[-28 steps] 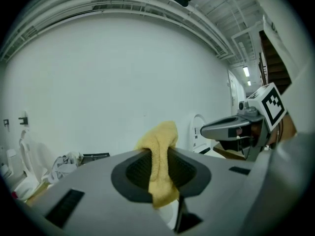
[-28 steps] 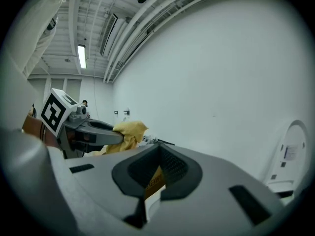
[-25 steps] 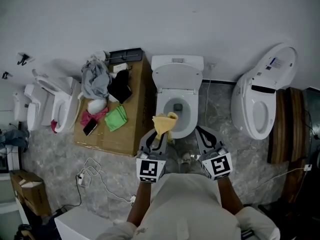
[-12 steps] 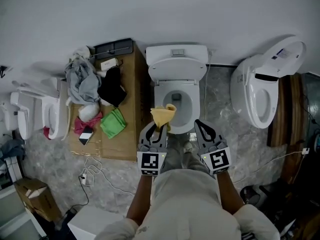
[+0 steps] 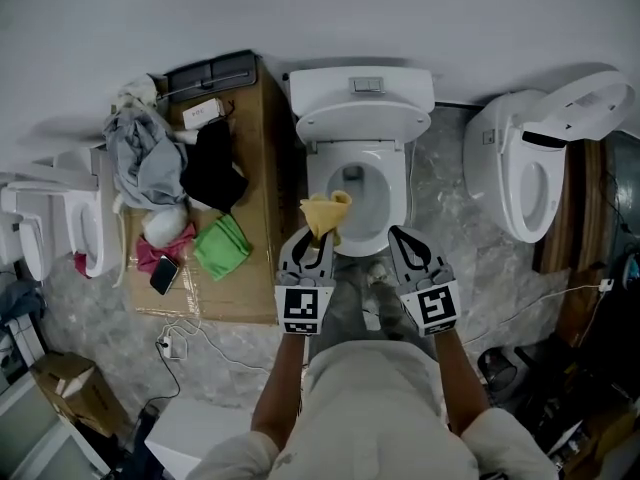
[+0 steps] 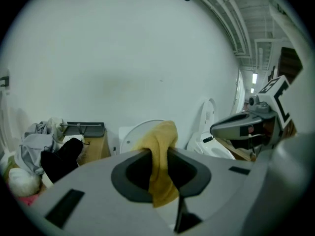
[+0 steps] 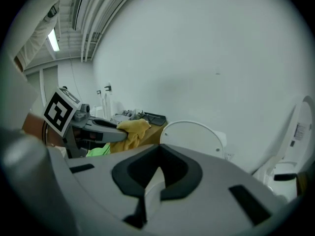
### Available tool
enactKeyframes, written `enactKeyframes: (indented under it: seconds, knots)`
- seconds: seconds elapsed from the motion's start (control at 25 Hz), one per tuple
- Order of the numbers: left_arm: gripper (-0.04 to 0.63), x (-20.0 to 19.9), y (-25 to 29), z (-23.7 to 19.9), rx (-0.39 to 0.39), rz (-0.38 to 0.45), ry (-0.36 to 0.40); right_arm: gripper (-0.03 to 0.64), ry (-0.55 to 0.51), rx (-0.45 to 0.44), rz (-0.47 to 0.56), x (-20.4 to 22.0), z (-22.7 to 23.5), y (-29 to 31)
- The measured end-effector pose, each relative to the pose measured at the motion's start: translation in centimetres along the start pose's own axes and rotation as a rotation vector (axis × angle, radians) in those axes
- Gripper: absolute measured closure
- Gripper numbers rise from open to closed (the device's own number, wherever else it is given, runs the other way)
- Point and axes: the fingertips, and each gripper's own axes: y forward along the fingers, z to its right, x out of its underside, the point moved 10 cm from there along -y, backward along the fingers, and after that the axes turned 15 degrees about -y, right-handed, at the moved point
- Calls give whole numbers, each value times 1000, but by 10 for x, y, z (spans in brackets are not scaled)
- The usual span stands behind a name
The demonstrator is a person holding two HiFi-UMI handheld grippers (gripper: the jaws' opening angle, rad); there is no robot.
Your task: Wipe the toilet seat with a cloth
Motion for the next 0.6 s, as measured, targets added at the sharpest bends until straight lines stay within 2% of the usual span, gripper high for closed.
enactKeyframes:
  seconds: [0.32, 0.6]
  knots:
    - [512, 24, 38, -40, -6, -45, -60, 609, -2, -41, -78, 30, -2, 47]
    - [512, 46, 70, -60, -17, -75, -59, 609, 30, -49, -107, 56, 2, 81]
